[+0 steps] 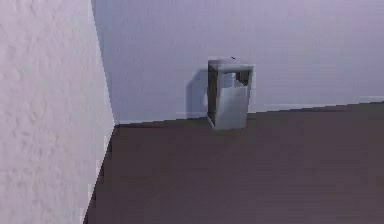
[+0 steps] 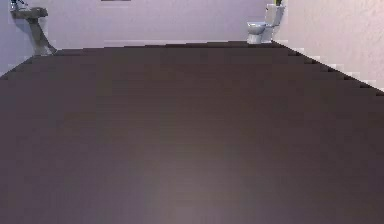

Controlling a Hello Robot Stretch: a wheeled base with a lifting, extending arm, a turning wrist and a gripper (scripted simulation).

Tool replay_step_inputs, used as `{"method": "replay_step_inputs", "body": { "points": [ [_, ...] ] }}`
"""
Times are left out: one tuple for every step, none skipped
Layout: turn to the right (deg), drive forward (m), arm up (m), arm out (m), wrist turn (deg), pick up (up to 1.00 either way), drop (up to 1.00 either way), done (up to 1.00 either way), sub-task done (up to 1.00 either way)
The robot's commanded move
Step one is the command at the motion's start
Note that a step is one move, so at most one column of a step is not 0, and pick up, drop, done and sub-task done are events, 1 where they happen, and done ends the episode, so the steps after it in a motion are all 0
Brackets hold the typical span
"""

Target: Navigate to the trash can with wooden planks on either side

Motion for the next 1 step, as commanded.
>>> {"method": "replay_step_inputs", "body": {
  "points": [
    [0.0,1.00,0.00,0.00,0.0,0.00,0.00,0.00,0.00]
  ]
}}
